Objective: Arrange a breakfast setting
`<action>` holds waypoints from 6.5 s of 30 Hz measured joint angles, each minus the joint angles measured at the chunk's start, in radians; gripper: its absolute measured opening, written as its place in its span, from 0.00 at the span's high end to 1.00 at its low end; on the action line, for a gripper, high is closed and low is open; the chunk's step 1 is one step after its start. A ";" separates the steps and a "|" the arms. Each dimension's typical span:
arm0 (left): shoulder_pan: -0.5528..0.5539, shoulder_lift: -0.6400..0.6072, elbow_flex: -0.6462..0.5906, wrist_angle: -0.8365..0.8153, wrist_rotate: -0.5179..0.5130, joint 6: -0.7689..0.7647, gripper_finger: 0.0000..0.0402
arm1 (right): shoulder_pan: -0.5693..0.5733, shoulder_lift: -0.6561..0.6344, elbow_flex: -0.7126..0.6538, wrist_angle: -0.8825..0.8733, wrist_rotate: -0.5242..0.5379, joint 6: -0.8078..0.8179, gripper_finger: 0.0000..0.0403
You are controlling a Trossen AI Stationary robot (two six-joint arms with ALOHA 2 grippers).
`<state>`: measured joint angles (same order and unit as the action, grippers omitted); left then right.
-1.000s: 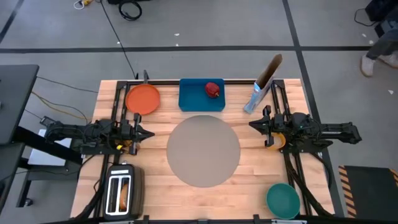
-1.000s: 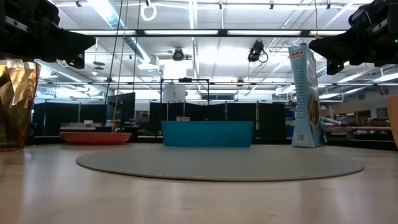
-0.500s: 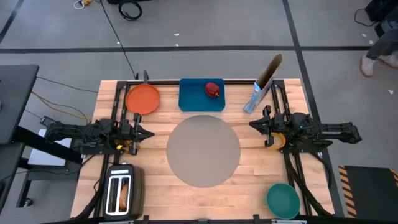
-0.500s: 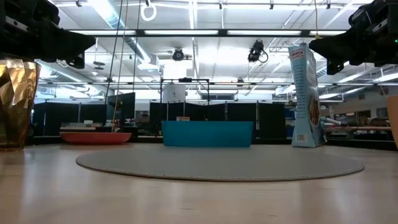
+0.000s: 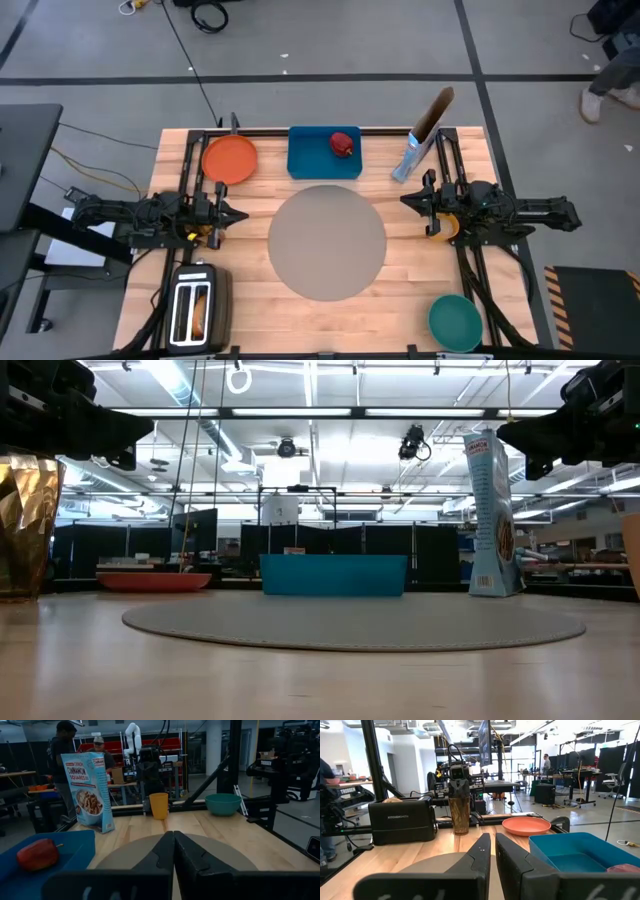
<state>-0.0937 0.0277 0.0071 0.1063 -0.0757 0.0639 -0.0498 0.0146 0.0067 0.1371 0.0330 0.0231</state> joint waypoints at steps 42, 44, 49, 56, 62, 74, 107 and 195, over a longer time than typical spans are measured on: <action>0.004 0.055 0.044 0.209 -0.064 0.019 0.97 | 0.000 0.000 0.000 0.014 0.000 0.000 0.92; 0.004 0.102 0.091 0.210 -0.073 0.019 0.97 | 0.000 0.000 0.000 0.030 0.000 0.001 0.92; 0.004 0.249 0.261 0.070 -0.134 -0.003 0.96 | 0.000 0.000 0.000 0.072 0.000 0.006 0.92; 0.004 0.389 0.581 -0.373 -0.160 -0.136 0.83 | 0.000 0.000 0.000 0.077 0.000 0.003 0.92; 0.004 0.442 0.808 -0.783 -0.131 -0.254 0.71 | 0.000 0.000 0.000 0.079 0.000 -0.009 0.92; 0.003 0.450 0.945 -1.246 0.124 -0.323 0.56 | 0.000 0.000 0.000 0.079 0.079 -0.052 0.72; -0.053 0.476 0.834 -1.507 0.270 -0.356 0.64 | 0.000 0.000 0.000 0.078 0.234 -0.079 0.62; -0.082 1.069 0.933 -0.533 0.081 0.782 0.96 | 0.198 0.779 0.279 0.447 0.152 -0.028 0.62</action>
<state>-0.1761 1.0971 0.9401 -0.4271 0.0048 0.8457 0.1480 0.7937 0.2858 0.5839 0.1855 -0.0049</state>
